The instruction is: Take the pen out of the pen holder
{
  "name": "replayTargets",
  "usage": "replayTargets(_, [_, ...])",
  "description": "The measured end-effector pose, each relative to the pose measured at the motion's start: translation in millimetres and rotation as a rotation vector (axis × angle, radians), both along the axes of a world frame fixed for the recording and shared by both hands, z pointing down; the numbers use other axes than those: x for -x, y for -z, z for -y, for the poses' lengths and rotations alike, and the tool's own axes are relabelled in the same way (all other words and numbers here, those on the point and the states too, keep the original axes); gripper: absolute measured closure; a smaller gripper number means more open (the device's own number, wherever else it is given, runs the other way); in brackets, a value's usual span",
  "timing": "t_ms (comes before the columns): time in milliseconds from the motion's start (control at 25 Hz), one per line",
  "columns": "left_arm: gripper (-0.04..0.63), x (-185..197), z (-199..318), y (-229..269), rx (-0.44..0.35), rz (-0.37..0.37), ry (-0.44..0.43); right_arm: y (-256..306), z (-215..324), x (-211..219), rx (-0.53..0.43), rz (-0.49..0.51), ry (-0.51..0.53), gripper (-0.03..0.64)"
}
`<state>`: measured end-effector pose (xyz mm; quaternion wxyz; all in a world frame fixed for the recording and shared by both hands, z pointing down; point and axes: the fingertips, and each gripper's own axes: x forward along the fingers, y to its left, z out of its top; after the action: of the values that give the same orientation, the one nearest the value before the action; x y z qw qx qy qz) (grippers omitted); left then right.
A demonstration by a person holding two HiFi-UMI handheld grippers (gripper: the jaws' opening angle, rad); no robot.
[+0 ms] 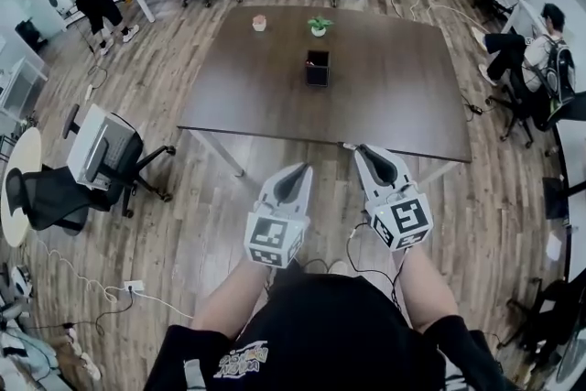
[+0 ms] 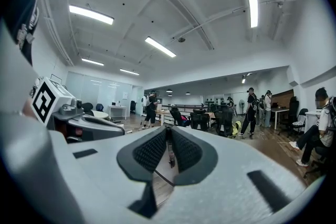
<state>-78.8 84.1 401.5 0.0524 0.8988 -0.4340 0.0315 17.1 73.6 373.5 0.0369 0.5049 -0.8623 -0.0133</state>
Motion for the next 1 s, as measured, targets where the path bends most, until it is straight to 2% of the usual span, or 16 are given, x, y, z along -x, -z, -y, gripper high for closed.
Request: replayTargets(1000, [0.589, -10, -18, 1, -0.005, 0.006, 0.015, 0, -19, -11, -0.001, 0.008, 0.013, 0.577])
